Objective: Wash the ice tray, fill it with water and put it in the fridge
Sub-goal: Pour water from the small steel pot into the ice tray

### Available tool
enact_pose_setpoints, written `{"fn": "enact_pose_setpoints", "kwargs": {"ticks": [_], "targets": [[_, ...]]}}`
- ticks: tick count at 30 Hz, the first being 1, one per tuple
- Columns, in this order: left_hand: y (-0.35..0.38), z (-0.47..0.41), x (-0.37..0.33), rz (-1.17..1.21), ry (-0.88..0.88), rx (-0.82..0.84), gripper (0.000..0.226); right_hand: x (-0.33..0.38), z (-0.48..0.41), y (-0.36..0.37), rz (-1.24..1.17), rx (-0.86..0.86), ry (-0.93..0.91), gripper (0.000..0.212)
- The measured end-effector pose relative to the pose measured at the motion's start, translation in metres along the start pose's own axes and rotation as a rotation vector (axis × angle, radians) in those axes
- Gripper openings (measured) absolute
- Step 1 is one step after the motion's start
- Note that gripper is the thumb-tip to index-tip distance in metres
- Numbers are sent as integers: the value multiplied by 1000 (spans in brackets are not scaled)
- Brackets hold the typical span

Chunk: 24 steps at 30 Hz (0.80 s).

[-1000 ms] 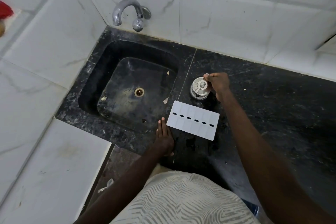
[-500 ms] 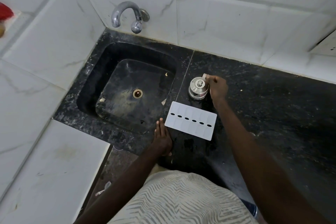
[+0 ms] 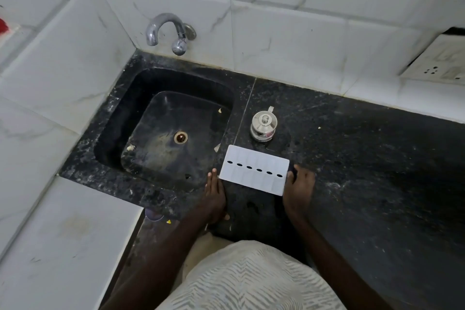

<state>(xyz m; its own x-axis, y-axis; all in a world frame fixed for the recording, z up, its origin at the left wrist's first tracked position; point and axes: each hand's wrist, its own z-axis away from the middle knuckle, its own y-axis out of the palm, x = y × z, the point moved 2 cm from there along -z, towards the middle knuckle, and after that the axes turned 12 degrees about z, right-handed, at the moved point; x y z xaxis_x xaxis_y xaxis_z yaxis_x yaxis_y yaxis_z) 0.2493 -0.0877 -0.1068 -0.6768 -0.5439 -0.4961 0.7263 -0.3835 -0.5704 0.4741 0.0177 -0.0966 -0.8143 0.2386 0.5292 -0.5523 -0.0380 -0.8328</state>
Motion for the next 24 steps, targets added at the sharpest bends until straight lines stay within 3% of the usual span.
{"fn": "enact_pose_setpoints", "kwargs": {"ticks": [2, 3, 6, 9, 11, 15, 19, 24], "targets": [[-2, 2, 0, 173, 50, -110, 89, -1, 4, -2, 39, 40, -6, 36], [-4, 3, 3, 170, 71, -119, 90, -1, 4, -2, 55, 63, -8, 38], [-5, 9, 13, -33, 126, 0, 130, 1, 5, -6, 69, 120, -1, 38], [-11, 11, 16, 46, 145, -27, 133, 5, 8, -9, 76, 134, -28, 34], [-14, 13, 11, 158, 157, -86, 120, 5, 12, -8, 75, 166, -51, 34], [-30, 18, 8, 342, 145, -288, 69, 5, 17, -8, 61, 208, -58, 40], [-40, 14, 3, 358, 116, -397, 35, 7, 18, -12, 64, 214, -65, 40], [-47, 9, -19, 358, 153, -436, 36, 8, 22, -15, 59, 225, -74, 38]]}}
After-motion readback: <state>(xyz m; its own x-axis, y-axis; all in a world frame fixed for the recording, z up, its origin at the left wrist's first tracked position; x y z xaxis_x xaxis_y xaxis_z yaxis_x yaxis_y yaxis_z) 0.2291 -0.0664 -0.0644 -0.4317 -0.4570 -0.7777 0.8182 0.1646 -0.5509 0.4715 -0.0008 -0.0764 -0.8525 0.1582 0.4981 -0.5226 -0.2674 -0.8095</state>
